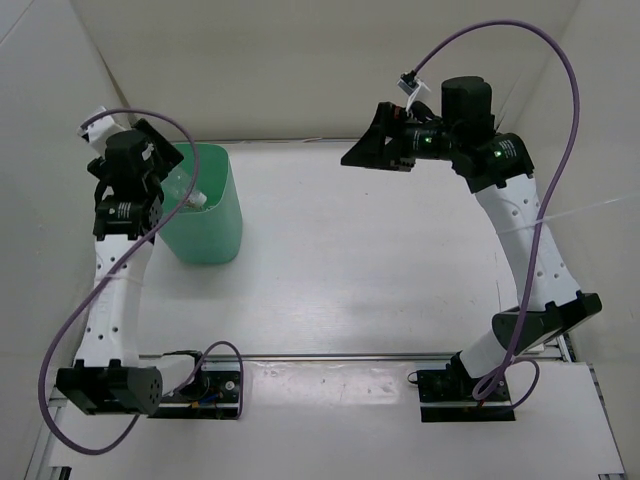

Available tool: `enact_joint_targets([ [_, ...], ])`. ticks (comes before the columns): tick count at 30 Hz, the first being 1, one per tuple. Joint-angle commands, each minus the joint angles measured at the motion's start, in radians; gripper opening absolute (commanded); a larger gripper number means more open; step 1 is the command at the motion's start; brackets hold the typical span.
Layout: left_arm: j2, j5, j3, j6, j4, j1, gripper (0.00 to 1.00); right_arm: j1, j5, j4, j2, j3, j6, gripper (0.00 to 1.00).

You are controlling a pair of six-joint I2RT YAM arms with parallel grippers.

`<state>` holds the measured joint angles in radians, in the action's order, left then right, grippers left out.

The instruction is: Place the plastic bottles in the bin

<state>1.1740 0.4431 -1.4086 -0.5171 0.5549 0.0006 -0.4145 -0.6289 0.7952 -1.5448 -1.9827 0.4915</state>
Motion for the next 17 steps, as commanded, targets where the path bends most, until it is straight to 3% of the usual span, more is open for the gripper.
enact_joint_targets([
  [1,-0.031,0.036,-0.119,0.093,-0.015,-0.005,1.0,0.012,-0.011,0.062,-0.029,-0.059,0.01,1.0],
  [4,-0.091,0.036,-0.142,0.178,-0.015,-0.005,1.0,0.013,-0.046,0.062,-0.02,-0.028,0.01,1.0],
  [8,-0.204,0.089,-0.049,0.259,-0.015,-0.049,1.0,0.023,-0.003,0.062,0.02,0.03,0.01,1.0],
  [17,-0.536,0.163,0.396,0.246,-0.015,-0.05,1.0,0.072,0.037,0.042,0.072,0.122,0.028,1.0],
])
